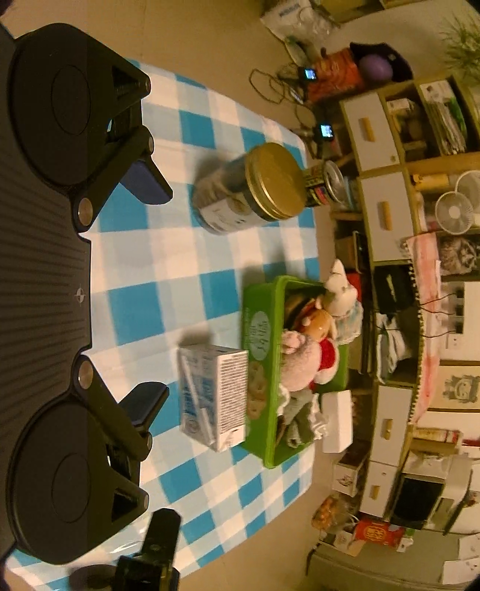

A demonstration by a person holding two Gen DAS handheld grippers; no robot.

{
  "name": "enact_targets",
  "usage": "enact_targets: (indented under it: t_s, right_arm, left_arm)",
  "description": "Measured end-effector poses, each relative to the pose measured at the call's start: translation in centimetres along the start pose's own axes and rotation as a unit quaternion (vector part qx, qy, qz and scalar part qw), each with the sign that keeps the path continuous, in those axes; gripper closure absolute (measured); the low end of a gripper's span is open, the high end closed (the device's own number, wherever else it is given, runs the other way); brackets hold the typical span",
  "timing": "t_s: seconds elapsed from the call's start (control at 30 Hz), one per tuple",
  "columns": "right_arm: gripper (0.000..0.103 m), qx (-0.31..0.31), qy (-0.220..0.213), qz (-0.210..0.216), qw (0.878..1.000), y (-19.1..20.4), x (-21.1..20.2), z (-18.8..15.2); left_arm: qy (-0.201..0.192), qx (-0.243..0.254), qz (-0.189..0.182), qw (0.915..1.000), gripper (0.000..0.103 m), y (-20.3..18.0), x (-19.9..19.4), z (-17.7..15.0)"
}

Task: Organize soft objects

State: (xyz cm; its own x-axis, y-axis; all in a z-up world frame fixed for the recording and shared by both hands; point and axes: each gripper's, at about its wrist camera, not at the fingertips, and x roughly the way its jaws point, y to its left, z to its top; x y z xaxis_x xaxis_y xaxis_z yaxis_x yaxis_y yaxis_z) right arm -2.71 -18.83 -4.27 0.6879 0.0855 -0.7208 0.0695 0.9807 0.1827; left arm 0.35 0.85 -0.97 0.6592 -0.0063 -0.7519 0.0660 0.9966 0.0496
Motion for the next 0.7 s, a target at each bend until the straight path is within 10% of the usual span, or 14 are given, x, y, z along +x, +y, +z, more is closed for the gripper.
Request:
enact_targets:
  t_s: [0.7]
  right_arm:
    - [0.032,-0.023,0.003,-0.021,1.000,0.8,-0.3,-0.9]
  left_arm:
    - [0.030,-0.019,0.017,0.9992,0.005,0.1,-1.1,-1.5]
